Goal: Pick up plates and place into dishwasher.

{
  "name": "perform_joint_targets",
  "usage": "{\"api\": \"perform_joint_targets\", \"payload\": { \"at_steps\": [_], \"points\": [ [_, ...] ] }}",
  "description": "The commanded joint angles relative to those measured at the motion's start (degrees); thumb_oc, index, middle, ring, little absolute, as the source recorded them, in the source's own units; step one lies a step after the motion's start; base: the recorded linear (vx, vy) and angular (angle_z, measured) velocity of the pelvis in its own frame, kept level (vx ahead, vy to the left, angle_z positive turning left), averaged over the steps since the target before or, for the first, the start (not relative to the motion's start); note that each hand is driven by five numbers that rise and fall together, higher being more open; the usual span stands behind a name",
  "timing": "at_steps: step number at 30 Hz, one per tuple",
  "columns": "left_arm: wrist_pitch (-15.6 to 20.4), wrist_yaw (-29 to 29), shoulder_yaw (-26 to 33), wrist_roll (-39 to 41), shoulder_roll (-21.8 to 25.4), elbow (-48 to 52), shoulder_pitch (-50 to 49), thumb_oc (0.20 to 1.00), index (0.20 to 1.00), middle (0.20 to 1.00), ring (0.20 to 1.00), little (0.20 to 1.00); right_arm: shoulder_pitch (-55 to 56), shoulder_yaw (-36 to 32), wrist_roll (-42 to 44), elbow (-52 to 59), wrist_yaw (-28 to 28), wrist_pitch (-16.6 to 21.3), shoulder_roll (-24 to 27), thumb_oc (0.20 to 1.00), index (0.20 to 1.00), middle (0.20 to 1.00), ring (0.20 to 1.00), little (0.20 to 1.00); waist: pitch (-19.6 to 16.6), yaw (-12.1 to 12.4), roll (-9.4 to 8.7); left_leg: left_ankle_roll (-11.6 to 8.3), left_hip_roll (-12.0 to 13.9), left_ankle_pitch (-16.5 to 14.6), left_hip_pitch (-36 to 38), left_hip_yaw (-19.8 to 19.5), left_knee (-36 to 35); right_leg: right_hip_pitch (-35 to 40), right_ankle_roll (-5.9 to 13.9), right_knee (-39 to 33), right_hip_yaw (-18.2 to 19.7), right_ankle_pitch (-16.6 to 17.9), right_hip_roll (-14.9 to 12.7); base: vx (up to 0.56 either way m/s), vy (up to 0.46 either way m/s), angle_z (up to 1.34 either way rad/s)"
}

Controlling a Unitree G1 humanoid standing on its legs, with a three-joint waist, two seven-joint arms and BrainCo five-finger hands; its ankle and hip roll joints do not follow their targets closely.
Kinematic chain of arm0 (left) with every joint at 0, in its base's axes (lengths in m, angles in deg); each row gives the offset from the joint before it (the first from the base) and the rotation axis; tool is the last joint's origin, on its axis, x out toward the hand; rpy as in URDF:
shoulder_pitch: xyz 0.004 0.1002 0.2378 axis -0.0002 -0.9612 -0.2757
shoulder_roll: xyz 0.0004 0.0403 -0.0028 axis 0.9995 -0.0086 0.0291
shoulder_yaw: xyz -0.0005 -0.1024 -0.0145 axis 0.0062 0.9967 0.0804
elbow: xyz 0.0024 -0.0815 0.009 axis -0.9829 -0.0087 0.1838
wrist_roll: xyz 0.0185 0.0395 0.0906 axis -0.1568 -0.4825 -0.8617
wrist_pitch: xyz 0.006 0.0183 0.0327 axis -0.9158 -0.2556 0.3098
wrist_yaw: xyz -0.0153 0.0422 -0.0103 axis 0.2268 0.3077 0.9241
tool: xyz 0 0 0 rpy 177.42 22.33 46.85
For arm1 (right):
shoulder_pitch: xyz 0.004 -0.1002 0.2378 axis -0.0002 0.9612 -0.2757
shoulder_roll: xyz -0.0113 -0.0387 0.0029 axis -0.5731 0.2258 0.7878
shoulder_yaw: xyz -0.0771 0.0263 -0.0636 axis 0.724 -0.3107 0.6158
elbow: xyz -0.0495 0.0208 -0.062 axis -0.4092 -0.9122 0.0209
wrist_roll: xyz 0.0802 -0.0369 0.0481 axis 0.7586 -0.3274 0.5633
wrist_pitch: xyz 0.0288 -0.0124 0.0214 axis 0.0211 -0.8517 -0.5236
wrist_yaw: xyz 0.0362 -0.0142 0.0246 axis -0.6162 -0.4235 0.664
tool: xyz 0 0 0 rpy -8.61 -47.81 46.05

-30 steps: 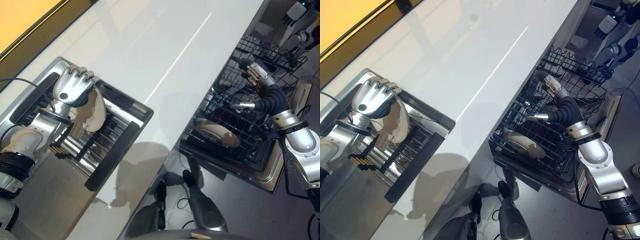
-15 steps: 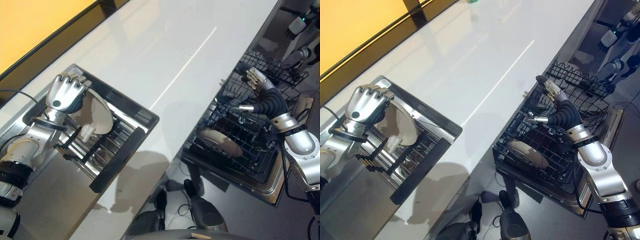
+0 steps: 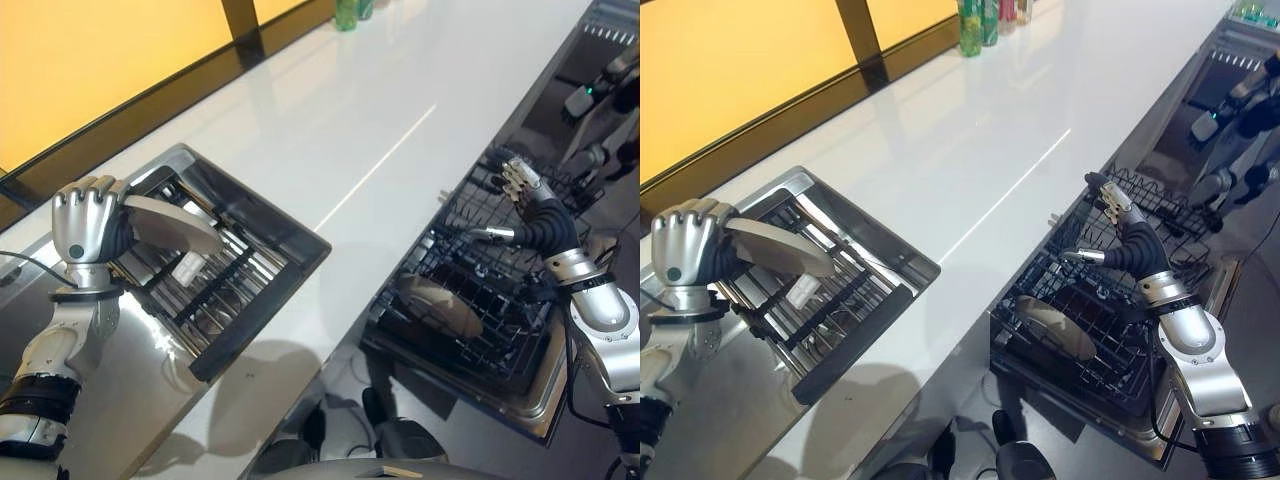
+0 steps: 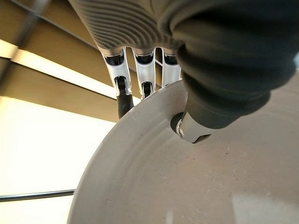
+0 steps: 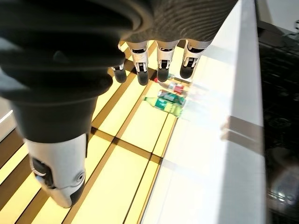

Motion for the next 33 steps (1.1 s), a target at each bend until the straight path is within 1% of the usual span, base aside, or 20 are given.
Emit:
{"api": "perform_joint_targets", "payload": {
  "at_steps": [1,4,6,7,11,13,14,17,19,21,23,25,27,28,30,31,33],
  "points": [
    [-0.8,-4.8,7.2,6.0,2.2,3.6,0.6,0.2,0.2,0.2,0.2,0.2,3.3,-2.6,-0.1,5.8,0.1,0.4,0.3,1.0,1.0,1.0,1.0,1.0,-7.5,1.8,-1.12,2.92,-2.8,0.1,-2.9,-0.6,1.6,-1.2,3.77,4.0,-0.7,-0.8,-2.5,0.06,-0.033,0.01],
    [-0.2,-5.6,9.5,9.8,1.4,4.3,-0.5,0.2,0.2,0.2,0.2,0.2,4.3,-3.1,-0.3,6.4,0.4,0.2,-0.3,1.0,1.0,1.0,1.0,1.0,-8.3,1.7,-1.25,2.96,-2.7,0.2,-2.0,-0.8,0.9,-0.6,3.66,3.9,-0.8,-0.9,-2.3,0.05,-0.027,0.0],
    [1.4,-5.7,11.3,14.5,0.1,4.4,-1.3,0.2,0.2,0.2,0.2,0.2,5.0,-3.5,-0.6,6.6,0.4,0.6,-0.7,1.0,1.0,1.0,1.0,1.0,-8.6,1.6,-1.33,2.94,-2.6,0.2,-1.4,-0.9,0.6,-0.1,3.61,3.8,-0.7,-1.0,-2.1,0.03,-0.022,0.03],
    [2.1,-5.5,12.1,18.6,-0.6,4.6,-1.5,0.2,0.2,0.2,0.2,0.2,5.2,-3.7,-0.8,6.5,0.1,1.2,-1.0,1.0,1.0,1.0,1.0,1.0,-8.8,1.6,-1.38,2.95,-2.6,0.2,-1.1,-1.0,0.4,0.1,3.56,3.7,-0.7,-1.0,-2.1,0.01,-0.024,0.05],
    [5.0,-6.9,14.8,27.1,-4.0,5.1,-1.2,0.2,0.2,0.2,0.2,0.2,4.6,-4.1,-1.6,6.9,-2.0,3.2,-1.6,1.0,1.0,1.0,1.0,1.0,-9.5,1.5,-1.6,2.9,-2.5,0.4,-0.3,-1.2,-0.3,0.9,3.38,3.2,-0.6,-1.1,-1.8,0.0,-0.007,0.01],
    [5.7,-7.6,15.5,27.9,-5.1,5.9,-0.9,0.2,0.2,0.2,0.2,0.2,4.0,-4.3,-1.7,7.3,-2.9,4.1,-1.6,1.0,1.0,1.0,1.0,1.0,-9.8,1.6,-1.66,2.91,-2.5,0.3,-0.1,-1.4,-0.5,1.1,3.3,2.9,-0.6,-1.1,-1.8,0.0,0.0,0.0],
    [6.7,-8.0,15.8,29.6,-6.0,6.8,-0.3,0.2,0.2,0.2,0.2,0.2,3.0,-4.7,-2.0,7.9,-4.4,5.9,-1.5,1.0,1.0,1.0,1.0,1.0,-10.3,1.8,-1.77,2.89,-2.4,0.3,0.0,-1.5,-0.6,1.4,3.15,2.7,-0.8,-1.2,-1.7,0.0,0.0,0.0],
    [6.5,-7.8,16.2,29.9,-7.0,8.8,0.5,0.2,0.2,0.2,0.2,0.2,1.3,-5.2,-1.7,9.0,-5.8,7.9,-1.2,1.0,1.0,1.0,1.0,1.0,-11.0,2.2,-1.84,2.85,-2.4,0.2,0.2,-1.8,-0.7,1.8,2.92,2.4,-1.1,-1.3,-1.7,-0.04,-0.027,-0.01],
    [6.1,-8.3,16.5,31.5,-7.4,10.2,0.8,0.2,0.2,0.2,0.2,0.2,0.2,-5.5,-1.4,9.8,-6.1,9.1,-0.9,1.0,1.0,1.0,1.0,1.0,-11.4,2.5,-1.84,2.81,-2.3,0.3,0.2,-1.9,-0.8,1.9,2.74,2.2,-1.3,-1.4,-1.7,-0.05,-0.02,0.0],
    [7.1,-8.9,16.7,32.5,-7.6,10.0,1.3,0.2,0.2,0.2,0.2,0.2,-1.4,-5.0,-1.2,10.2,-6.1,10.2,-0.7,1.0,1.0,1.0,1.0,1.0,-11.9,2.8,-1.8,2.68,-2.3,0.4,0.2,-2.2,-0.9,2.1,2.57,2.1,-1.6,-1.5,-1.6,-0.05,-0.017,0.0],
    [7.8,-8.1,16.5,35.1,-7.6,10.2,2.5,0.2,0.2,0.2,0.2,0.2,-3.6,-3.9,-0.8,10.5,-6.6,9.2,-0.4,1.0,1.0,1.0,1.0,1.0,-12.4,3.1,-1.81,2.58,-2.3,0.5,0.2,-2.5,-0.9,2.4,2.32,1.8,-1.7,-1.5,-1.5,-0.05,-0.018,0.01],
    [9.0,-7.7,15.7,37.2,-8.2,11.0,3.4,0.2,0.2,0.2,0.2,0.2,-5.7,-2.5,-0.1,11.1,-6.2,9.4,-0.3,1.0,1.0,1.0,1.0,1.0,-12.7,3.3,-1.9,2.49,-2.2,0.6,0.1,-2.7,-0.9,2.6,2.18,1.6,-1.9,-1.6,-1.4,-0.07,-0.033,0.03],
    [9.5,-6.9,14.5,39.3,-9.8,13.8,4.2,0.2,0.2,0.2,0.2,0.2,-8.7,-0.6,1.9,12.4,-6.7,8.4,-0.7,1.0,1.0,1.0,1.0,1.0,-13.1,3.9,-2.15,2.41,-2.2,0.6,-0.1,-3.0,-0.9,2.7,2.03,1.4,-2.4,-1.7,-1.4,-0.1,-0.049,0.07],
    [10.4,-6.6,13.7,40.5,-11.2,15.3,4.6,0.2,0.2,0.2,0.2,0.2,-10.8,1.0,2.6,13.0,-6.4,8.0,-1.4,1.0,1.0,1.0,1.0,1.0,-13.2,4.4,-2.32,2.38,-2.2,0.7,-0.2,-3.2,-0.8,2.8,1.89,1.3,-2.7,-1.7,-1.4,-0.11,-0.049,0.04],
    [10.7,-6.0,12.0,41.5,-13.7,17.6,5.5,0.2,0.2,0.2,0.2,0.2,-14.5,4.4,2.6,13.9,-6.3,6.7,-2.9,1.0,1.0,1.0,1.0,1.0,-13.4,5.1,-2.52,2.31,-2.3,0.8,-0.4,-3.5,-0.8,3.0,1.67,1.1,-3.2,-1.7,-1.3,-0.1,-0.035,0.06],
    [10.4,-5.6,11.1,41.7,-14.8,18.8,5.8,0.2,0.2,0.2,0.2,0.2,-16.3,6.3,2.9,14.5,-6.2,5.5,-3.7,1.0,1.0,1.0,1.0,1.0,-13.6,5.5,-2.61,2.26,-2.4,0.9,-0.6,-3.7,-0.7,3.1,1.58,1.0,-3.5,-1.7,-1.3,-0.1,-0.031,0.17],
    [9.2,-4.5,8.0,41.4,-17.9,21.5,7.6,0.2,0.2,0.2,0.2,0.2,-21.3,12.5,2.9,15.7,-5.7,1.3,-6.5,1.0,1.0,1.0,1.0,1.0,-14.0,6.7,-2.87,2.25,-2.7,1.3,-1.0,-4.3,-0.6,3.2,1.28,0.9,-4.4,-1.7,-1.3,-0.12,-0.037,0.16]
  ]
}}
